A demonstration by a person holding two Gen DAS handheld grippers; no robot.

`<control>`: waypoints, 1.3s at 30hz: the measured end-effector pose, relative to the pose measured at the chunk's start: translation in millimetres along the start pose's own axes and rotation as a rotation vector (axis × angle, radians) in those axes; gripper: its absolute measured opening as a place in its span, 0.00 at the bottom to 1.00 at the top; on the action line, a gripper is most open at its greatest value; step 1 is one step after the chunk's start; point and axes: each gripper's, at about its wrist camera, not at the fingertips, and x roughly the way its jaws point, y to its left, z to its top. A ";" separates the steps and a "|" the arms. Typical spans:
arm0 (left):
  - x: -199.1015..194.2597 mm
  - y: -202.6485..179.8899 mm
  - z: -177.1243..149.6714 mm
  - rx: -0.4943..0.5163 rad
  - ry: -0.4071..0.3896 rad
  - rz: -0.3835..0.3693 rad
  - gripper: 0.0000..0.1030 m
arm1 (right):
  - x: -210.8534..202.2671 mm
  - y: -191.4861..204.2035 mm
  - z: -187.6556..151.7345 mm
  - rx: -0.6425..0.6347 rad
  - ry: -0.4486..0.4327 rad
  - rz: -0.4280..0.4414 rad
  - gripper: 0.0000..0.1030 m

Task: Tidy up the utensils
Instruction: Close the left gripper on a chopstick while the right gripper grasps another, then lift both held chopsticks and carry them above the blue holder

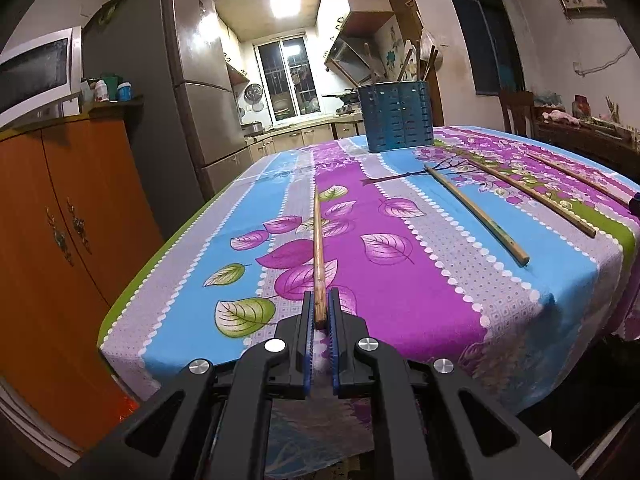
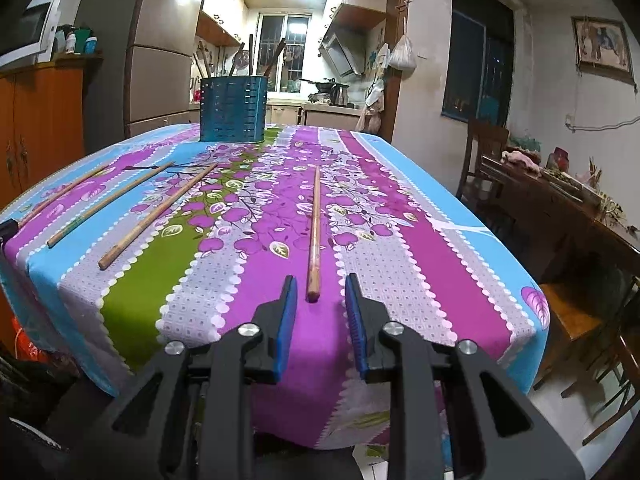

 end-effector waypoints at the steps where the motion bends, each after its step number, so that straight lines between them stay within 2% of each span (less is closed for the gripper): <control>1: 0.2 0.1 0.2 0.001 0.001 -0.001 0.08 | 1.0 0.5 0.3 -0.003 0.000 0.001 0.13; 8: 1.0 0.5 0.9 -0.003 0.007 -0.003 0.08 | 7.4 -2.0 3.3 0.002 0.004 0.024 0.11; 10: 1.0 0.5 0.8 -0.004 0.007 -0.004 0.08 | 7.6 -2.6 2.8 0.012 0.006 0.046 0.05; 17: 1.3 1.4 1.6 -0.010 0.014 -0.012 0.08 | 4.5 -8.7 6.8 0.081 0.016 0.073 0.05; 21: -0.4 4.1 5.0 -0.021 0.024 -0.027 0.08 | -8.8 -9.8 18.0 0.072 -0.024 0.062 0.05; 25: -10.0 3.3 13.4 -0.014 -0.006 -0.033 0.08 | -24.9 -5.8 34.5 0.005 -0.086 0.034 0.05; 33: -37.7 17.9 51.8 -0.068 -0.093 -0.048 0.08 | -56.4 -12.2 82.4 -0.015 -0.213 0.064 0.05; 39: -46.6 49.3 106.0 -0.160 -0.138 -0.111 0.07 | -69.7 -21.3 126.7 -0.031 -0.292 0.120 0.05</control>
